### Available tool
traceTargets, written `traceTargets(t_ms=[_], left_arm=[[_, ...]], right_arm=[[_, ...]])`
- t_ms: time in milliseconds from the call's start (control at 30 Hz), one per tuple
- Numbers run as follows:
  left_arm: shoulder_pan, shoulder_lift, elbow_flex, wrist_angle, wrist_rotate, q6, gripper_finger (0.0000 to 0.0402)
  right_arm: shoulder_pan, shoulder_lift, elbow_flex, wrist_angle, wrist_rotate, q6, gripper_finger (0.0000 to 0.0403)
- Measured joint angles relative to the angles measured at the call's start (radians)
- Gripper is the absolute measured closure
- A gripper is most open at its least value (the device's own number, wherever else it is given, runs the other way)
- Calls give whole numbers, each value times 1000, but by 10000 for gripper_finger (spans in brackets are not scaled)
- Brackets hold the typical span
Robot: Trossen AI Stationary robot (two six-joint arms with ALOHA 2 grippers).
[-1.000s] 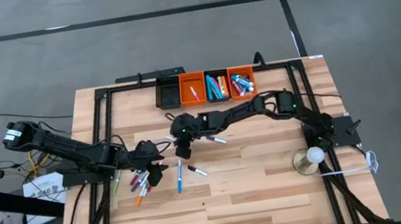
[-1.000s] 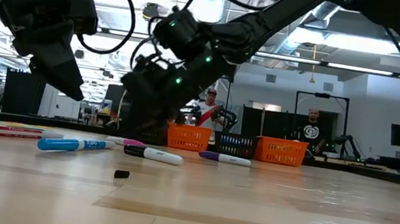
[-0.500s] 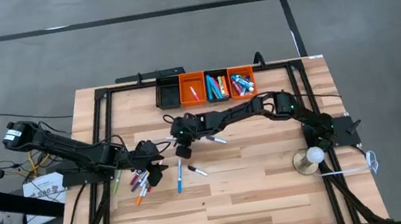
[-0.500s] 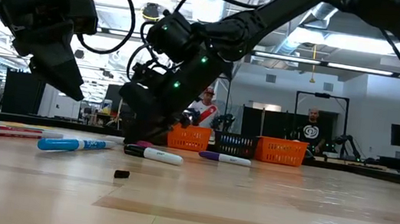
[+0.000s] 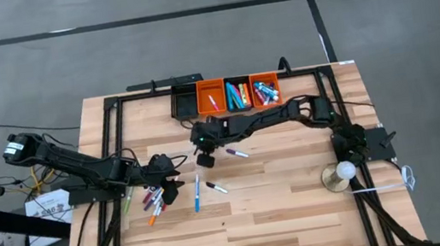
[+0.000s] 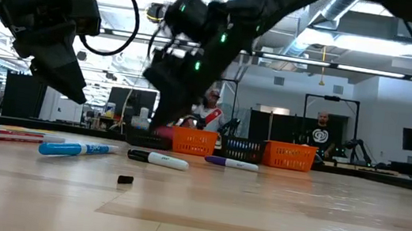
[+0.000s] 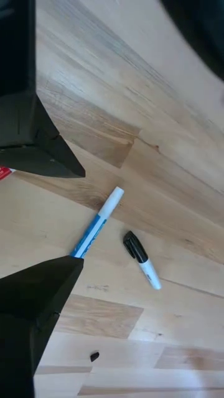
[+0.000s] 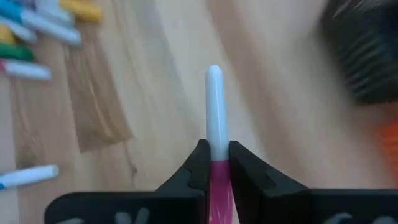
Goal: Pick & Place Markers
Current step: Put the white pink highlighter pen into the left orange bin
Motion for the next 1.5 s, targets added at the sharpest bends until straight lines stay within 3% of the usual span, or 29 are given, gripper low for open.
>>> traceTargets(t_ms=[267, 500, 833, 1200, 1500], left_arm=[[0, 0, 0, 0, 0, 0, 188], [0, 0, 0, 4, -1, 0, 188], [0, 0, 0, 8, -8, 2, 188], [0, 0, 0, 11, -8, 3, 188], [0, 0, 0, 12, -8, 3, 188]], right_arm=[[-70, -157, 2, -103, 57, -30, 376], [-206, -230, 2, -160, 99, -50, 373], [-342, -166, 0, -127, -31, 16, 367], [-348, -115, -1, -94, -32, 26, 347], [-343, -125, 0, -100, -31, 17, 302]])
